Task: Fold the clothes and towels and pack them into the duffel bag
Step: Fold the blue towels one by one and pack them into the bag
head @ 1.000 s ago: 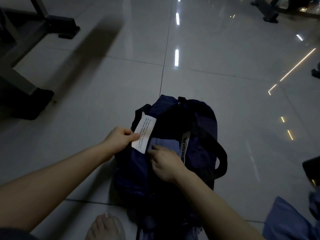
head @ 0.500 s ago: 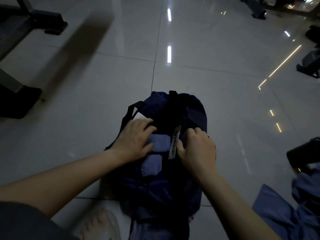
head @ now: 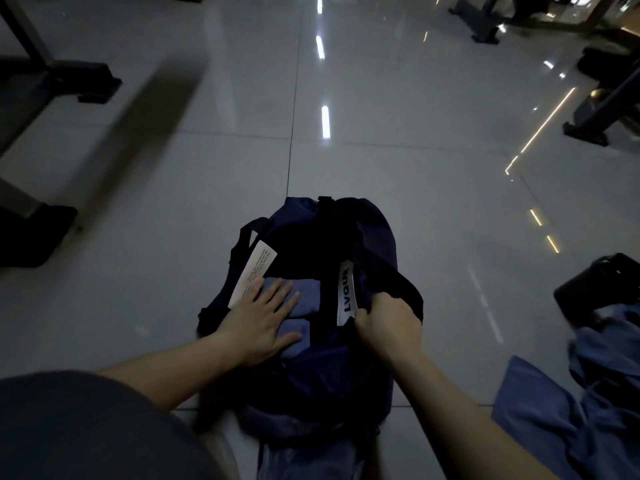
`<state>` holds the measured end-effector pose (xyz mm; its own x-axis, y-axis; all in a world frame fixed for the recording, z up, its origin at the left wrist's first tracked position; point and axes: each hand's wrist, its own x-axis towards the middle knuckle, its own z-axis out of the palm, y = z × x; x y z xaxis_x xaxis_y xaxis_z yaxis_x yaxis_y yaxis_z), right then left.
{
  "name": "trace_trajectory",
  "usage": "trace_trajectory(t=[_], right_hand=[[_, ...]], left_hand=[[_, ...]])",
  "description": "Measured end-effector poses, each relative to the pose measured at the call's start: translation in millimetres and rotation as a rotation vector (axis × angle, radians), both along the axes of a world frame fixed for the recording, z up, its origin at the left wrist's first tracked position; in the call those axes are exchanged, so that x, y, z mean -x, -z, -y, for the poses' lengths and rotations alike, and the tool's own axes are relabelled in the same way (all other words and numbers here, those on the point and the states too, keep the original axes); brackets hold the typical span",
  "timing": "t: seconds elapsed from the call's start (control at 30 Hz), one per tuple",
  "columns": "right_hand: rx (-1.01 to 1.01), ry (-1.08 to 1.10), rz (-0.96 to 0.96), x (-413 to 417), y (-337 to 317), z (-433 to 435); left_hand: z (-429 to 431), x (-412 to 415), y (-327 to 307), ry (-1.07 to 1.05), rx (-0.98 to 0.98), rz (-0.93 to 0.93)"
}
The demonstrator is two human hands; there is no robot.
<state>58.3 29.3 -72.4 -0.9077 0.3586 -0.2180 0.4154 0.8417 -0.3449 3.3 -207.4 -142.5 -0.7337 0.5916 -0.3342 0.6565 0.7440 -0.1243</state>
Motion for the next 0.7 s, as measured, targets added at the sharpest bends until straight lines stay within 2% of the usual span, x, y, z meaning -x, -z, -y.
trace_trajectory(t=[0.13,0.33,0.57,0.7], right_hand=[[0.092,-0.051,0.026,-6,0,4],[0.063,-0.081,-0.063,-27,-26,-29],[-0.015,-0.043,-0.176,-40,-105,-97],[-0.06,0.04,-0.232,-55,-149,-156]], left_hand=[[-10,5,-30,0.017,0.102,0.057],[-35,30,-104,0.187,0.021,-0.111],[-142,51,-220,0.427,-0.159,-0.361],[-210,39,-268,0.567,-0.152,-0.42]])
